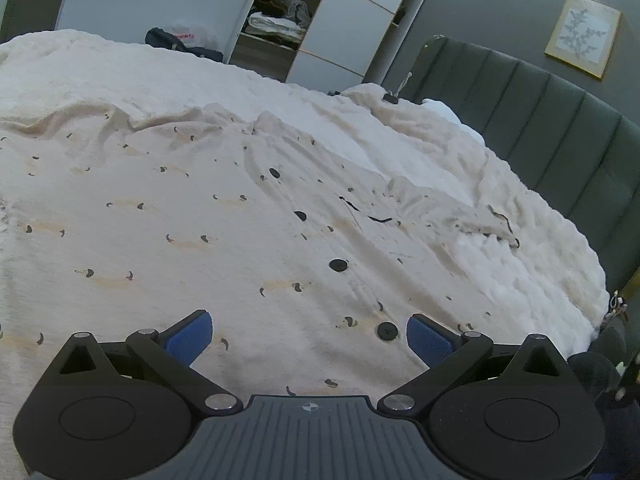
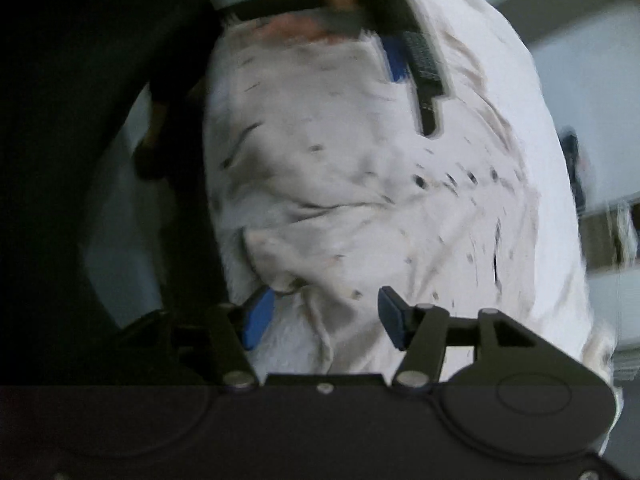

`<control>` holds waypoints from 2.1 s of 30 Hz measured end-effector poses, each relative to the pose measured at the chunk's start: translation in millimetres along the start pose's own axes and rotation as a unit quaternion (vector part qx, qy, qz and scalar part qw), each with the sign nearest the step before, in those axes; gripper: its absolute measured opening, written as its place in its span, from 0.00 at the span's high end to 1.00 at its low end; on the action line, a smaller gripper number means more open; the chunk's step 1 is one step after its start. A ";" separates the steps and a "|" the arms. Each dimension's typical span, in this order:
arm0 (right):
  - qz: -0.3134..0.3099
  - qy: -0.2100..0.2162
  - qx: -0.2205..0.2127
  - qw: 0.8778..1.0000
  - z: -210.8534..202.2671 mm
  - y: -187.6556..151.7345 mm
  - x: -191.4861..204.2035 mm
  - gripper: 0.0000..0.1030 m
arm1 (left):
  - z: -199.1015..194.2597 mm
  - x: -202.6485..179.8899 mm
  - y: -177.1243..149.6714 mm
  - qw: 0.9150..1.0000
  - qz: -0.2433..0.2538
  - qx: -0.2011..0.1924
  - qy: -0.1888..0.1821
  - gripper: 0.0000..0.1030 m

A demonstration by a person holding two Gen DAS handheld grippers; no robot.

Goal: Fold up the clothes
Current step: 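Grasp the beige shirt side with the right tool and fold it over, then open the right tool and release the folded shirt fabric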

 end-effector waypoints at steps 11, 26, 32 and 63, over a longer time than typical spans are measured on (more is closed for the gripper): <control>0.147 -0.096 0.025 0.984 27.0 8.8 -104.4 0.81 | 1.3 5.1 3.7 1.000 -0.021 -0.002 -0.014 0.00; 0.087 0.000 -0.004 0.996 -16.8 6.8 -32.5 0.76 | 7.3 -0.2 -4.5 1.000 -0.010 0.016 -0.014 0.00; 0.031 -0.029 -0.011 0.999 8.1 16.2 -21.0 0.79 | 6.0 1.9 -7.3 1.000 -0.012 0.018 -0.011 0.00; 0.001 0.170 0.005 0.985 29.7 21.2 27.0 0.95 | 23.2 -3.0 -23.6 0.999 0.020 0.044 -0.005 0.00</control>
Point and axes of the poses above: each gripper's, at about its wrist camera, not at the fingertips, and z roughly the way its jaws point, x to its left, y to its top, the point moved 10 cm from there along z, roughly the way its jaws point, and after that the axes turned 8 degrees about -y, right-handed, at the moved point
